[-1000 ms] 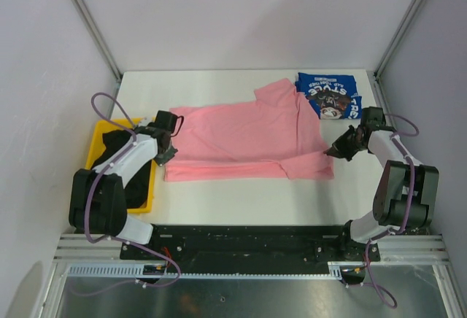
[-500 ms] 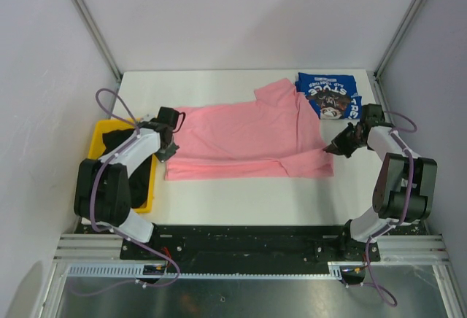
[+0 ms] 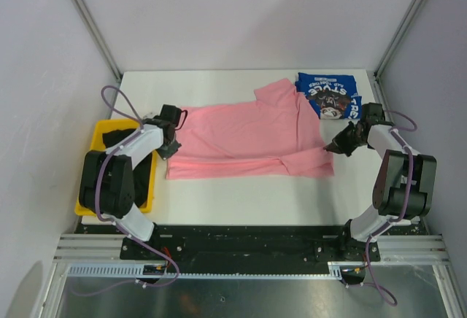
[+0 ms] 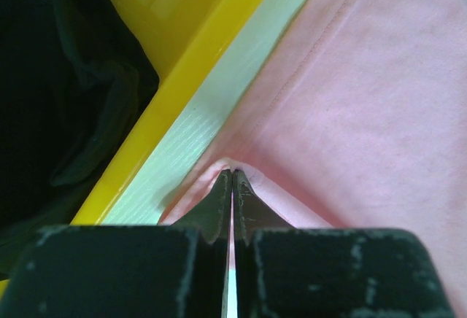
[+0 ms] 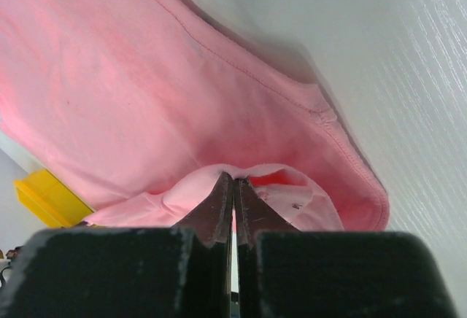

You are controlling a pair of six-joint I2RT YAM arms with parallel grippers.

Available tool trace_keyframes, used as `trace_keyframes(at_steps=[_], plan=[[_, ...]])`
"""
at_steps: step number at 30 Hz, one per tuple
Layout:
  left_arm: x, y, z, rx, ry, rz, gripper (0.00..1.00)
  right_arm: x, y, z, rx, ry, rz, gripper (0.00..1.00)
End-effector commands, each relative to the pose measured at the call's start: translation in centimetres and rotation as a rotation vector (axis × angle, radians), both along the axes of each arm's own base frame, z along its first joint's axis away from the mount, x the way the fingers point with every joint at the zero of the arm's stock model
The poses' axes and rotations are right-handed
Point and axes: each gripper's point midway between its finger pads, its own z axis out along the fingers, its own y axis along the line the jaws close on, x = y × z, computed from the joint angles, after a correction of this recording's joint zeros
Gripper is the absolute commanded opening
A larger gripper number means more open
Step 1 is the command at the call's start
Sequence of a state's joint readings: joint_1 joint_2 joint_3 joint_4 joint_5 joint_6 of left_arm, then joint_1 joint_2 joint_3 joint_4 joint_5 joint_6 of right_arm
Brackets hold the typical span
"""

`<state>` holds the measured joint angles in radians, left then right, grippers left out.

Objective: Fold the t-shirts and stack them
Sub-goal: Fold the flattened tshirt in 1/3 of the way

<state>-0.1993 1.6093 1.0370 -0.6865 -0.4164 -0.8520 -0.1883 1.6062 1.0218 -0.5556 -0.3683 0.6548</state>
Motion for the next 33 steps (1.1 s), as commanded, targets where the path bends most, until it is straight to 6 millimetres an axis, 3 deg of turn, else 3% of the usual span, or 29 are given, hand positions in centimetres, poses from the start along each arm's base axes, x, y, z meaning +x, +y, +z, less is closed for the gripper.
trace_keyframes(at_steps=[1,4,7,10,13,18,25,33], plan=[[2.3,0.1,1.0,0.006,-0.053,-0.028,0.0,2.1,-0.6,1.1,-0.015,-0.062,0.002,0.03],[2.8,-0.1,1.3,-0.002,-0.059,-0.056,0.16,2.3,-0.6,1.2,-0.039,-0.069,0.021,0.24],[3.1,-0.4,2.5,-0.018,-0.097,-0.081,0.49,2.6,-0.8,2.0,-0.102,-0.088,0.043,0.43],[3.3,-1.0,4.3,-0.049,-0.147,-0.121,0.67,2.8,-0.7,3.3,-0.165,-0.113,0.058,0.51],[2.7,-1.9,5.6,-0.097,-0.18,-0.17,0.68,1.8,-0.5,4.0,-0.231,-0.103,0.074,0.52],[0.4,-3.2,6.0,-0.177,-0.201,-0.199,0.55,-1.4,2.0,4.0,-0.275,-0.093,0.128,0.48],[-2.5,-6.0,3.2,-0.272,-0.14,-0.243,0.48,-4.2,6.2,2.0,-0.269,-0.085,0.209,0.45],[-3.9,-6.5,0.4,-0.299,-0.08,-0.242,0.47,-5.6,7.8,-0.4,-0.251,-0.051,0.21,0.45]])
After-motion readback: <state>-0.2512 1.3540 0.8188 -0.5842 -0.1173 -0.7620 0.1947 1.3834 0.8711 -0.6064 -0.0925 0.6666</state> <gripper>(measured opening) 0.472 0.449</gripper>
